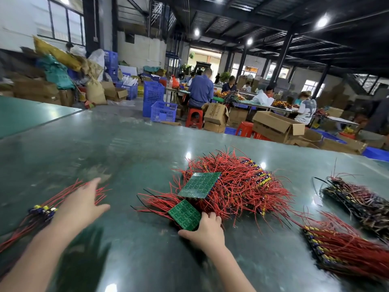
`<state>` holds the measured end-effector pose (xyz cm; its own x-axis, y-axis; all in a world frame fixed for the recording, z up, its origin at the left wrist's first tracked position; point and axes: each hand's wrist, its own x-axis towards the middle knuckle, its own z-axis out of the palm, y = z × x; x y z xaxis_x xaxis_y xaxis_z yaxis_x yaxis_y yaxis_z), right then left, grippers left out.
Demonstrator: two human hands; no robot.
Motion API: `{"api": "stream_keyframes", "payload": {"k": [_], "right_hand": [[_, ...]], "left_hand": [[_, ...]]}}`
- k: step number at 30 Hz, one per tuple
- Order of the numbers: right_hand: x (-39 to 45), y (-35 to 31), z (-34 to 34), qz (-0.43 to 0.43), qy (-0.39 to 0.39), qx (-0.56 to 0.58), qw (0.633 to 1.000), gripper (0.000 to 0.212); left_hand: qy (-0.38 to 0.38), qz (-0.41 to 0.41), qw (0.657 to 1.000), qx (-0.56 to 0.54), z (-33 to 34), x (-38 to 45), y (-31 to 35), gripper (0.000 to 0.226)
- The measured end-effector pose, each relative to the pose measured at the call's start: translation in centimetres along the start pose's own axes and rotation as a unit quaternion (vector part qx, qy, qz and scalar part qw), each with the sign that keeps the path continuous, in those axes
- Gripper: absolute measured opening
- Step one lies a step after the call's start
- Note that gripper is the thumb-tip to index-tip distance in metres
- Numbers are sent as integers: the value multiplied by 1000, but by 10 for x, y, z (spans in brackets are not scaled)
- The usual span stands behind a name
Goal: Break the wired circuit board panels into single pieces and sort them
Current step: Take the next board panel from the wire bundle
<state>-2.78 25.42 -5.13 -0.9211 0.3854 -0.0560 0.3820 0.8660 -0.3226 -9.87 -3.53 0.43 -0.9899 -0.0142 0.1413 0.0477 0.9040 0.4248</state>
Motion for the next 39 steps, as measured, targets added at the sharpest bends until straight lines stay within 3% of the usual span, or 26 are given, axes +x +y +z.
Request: {"api": "stream_keyframes", "payload": {"k": [6, 11, 15, 18, 21, 25, 27, 30, 34, 37, 39], "right_hand": [[-14, 0, -4, -48, 70, -11, 996, 89], [-42, -3, -16, -147, 170, -28, 974, 94], [-60, -4, -25, -203, 275, -26, 939, 91], [-65, -4, -27, -230, 208, 44, 950, 86], [-68, -5, -26, -229, 72, 191, 952, 81], [-70, -7, -25, -228, -31, 396, 889, 92], [-69, -9, -25, -177, 12, 467, 866, 59], [-66, -9, -30, -124, 68, 409, 902, 19], [-66, -9, -33, -137, 20, 293, 946, 13], [-62, -5, -32, -127, 36, 232, 964, 13], [-61, 0, -33, -98, 35, 282, 954, 10]], "left_hand": [[-57, 109, 982, -146, 37, -21, 62, 44], [-150, 133, 959, -202, 50, -26, 88, 38], [-139, 118, 920, -347, 59, -37, 89, 23], [-153, 113, 904, -382, 57, -44, 87, 27], [-118, 109, 917, -364, 59, -50, 87, 29], [-64, 84, 918, -383, 64, -59, 89, 26], [-43, 106, 922, -370, 65, -62, 90, 26], [-31, 164, 933, -318, 66, -66, 91, 32], [-27, 208, 953, -219, 75, -72, 93, 29], [3, 181, 960, -214, 86, -79, 94, 37], [55, 93, 955, -275, 91, -84, 95, 53]]}}
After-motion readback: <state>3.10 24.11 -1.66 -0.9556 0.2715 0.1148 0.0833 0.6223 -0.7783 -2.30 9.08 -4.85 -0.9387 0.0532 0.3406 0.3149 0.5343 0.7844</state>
